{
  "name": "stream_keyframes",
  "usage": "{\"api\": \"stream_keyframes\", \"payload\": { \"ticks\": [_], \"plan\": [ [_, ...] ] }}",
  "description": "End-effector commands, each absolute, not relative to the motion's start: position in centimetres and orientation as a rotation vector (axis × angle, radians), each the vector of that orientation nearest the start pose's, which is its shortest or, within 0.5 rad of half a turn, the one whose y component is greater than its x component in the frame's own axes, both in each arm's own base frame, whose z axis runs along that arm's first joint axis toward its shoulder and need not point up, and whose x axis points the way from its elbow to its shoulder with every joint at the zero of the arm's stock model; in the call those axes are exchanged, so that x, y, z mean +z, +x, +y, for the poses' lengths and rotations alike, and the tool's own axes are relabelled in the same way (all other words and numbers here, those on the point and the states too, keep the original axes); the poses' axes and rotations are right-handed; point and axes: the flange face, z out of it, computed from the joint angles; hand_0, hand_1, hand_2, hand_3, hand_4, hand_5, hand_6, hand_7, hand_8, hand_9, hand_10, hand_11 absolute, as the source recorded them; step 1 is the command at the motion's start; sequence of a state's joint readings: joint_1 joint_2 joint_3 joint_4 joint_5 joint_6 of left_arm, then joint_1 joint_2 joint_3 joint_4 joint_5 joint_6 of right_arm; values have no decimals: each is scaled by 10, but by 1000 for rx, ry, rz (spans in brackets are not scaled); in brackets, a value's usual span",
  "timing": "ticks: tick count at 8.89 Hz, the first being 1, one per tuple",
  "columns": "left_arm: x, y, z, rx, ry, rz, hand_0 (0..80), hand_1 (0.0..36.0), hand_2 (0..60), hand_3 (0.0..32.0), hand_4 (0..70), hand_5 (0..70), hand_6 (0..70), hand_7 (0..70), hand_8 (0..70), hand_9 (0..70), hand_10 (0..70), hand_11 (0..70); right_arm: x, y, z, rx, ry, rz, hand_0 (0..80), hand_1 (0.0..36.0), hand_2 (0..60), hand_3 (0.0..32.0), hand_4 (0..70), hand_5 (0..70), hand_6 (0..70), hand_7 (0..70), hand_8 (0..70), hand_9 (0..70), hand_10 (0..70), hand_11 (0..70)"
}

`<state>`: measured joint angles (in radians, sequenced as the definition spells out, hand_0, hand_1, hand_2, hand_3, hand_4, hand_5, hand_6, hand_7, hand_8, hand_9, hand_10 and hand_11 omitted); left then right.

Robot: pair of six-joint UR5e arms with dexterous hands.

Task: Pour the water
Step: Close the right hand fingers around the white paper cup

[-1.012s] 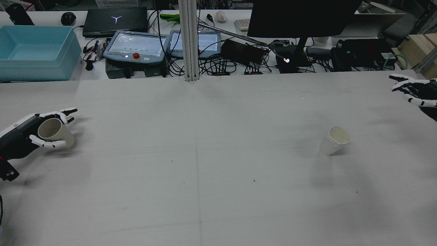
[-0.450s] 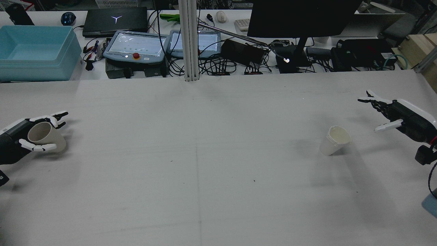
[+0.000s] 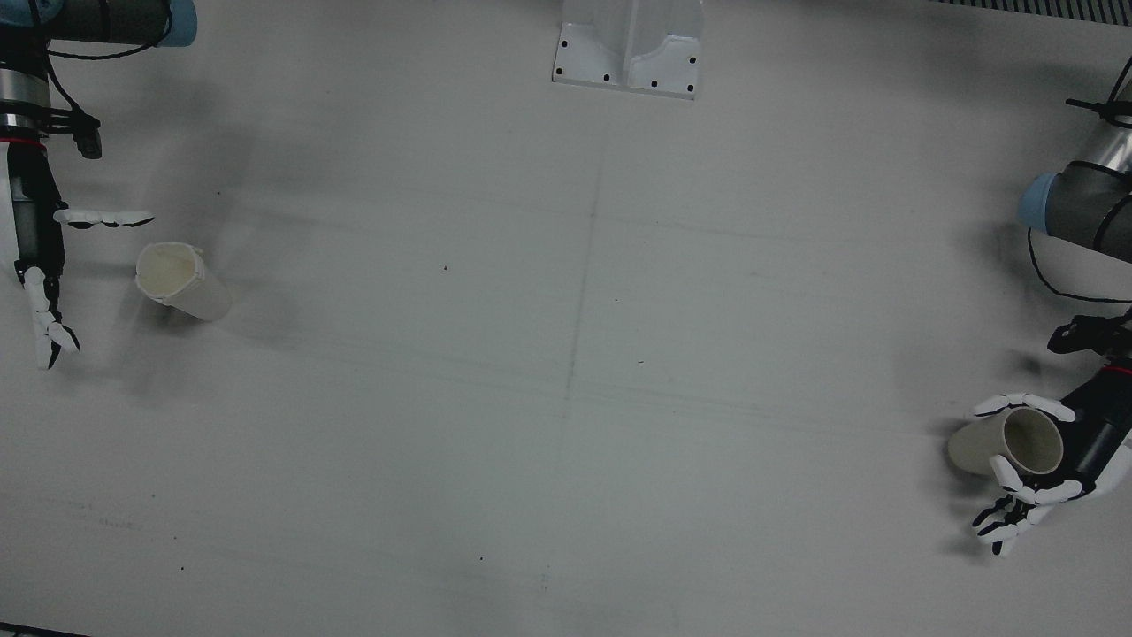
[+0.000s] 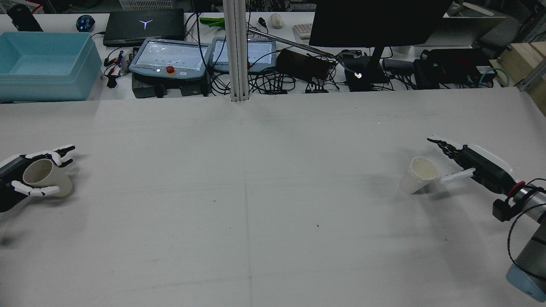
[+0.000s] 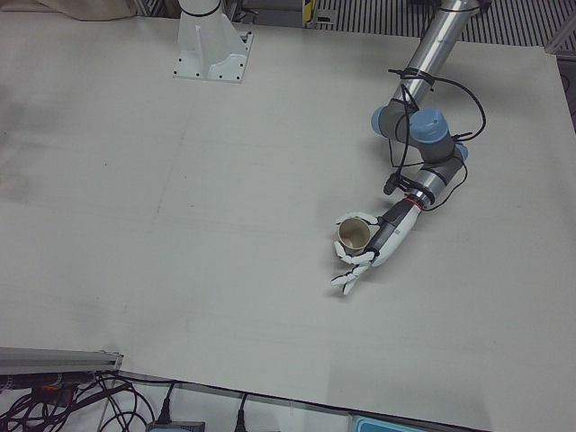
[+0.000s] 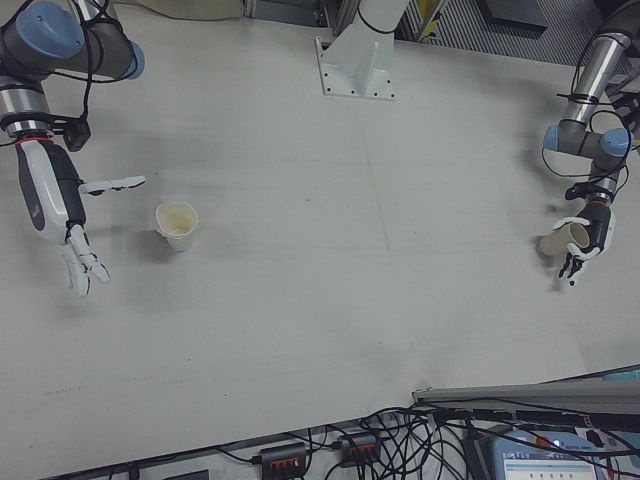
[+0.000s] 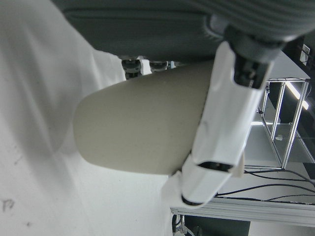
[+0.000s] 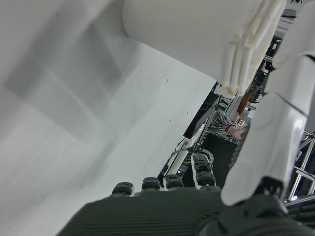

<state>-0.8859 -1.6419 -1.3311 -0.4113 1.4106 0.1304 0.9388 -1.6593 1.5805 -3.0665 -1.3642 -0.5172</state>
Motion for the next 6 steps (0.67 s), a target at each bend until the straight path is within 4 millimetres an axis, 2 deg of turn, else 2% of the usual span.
{"api": "stream_keyframes", "payload": {
  "ticks": [1,3,4,5,6],
  "plan": [
    [748,205,-491,-1699,-473,2165,800,360,600,0,555,700,80,181,33,22,56,124,724,-191,-437,1630,67,-1818,505,162,7,28,0,155,0,43,20,0,0,0],
    [750,204,-489,-1699,-473,2165,800,360,600,0,560,700,84,182,33,23,58,126,718,-204,-434,1604,72,-1825,505,166,32,30,0,154,0,47,21,0,0,0],
    [750,203,-489,-1697,-474,2168,800,360,600,0,557,700,82,182,33,23,58,127,715,-212,-432,1608,93,-1834,510,186,86,30,0,163,0,53,23,0,0,0],
    [756,199,-484,-1699,-473,2165,800,360,600,0,558,700,82,181,34,23,60,128,708,-223,-428,1603,92,-1849,530,244,250,26,0,191,0,77,32,12,0,0],
    [761,195,-479,-1703,-470,2163,800,360,600,0,554,700,80,179,33,23,59,126,696,-235,-424,1612,106,-1881,548,281,329,16,0,214,0,102,35,22,0,0]
  ]
}}
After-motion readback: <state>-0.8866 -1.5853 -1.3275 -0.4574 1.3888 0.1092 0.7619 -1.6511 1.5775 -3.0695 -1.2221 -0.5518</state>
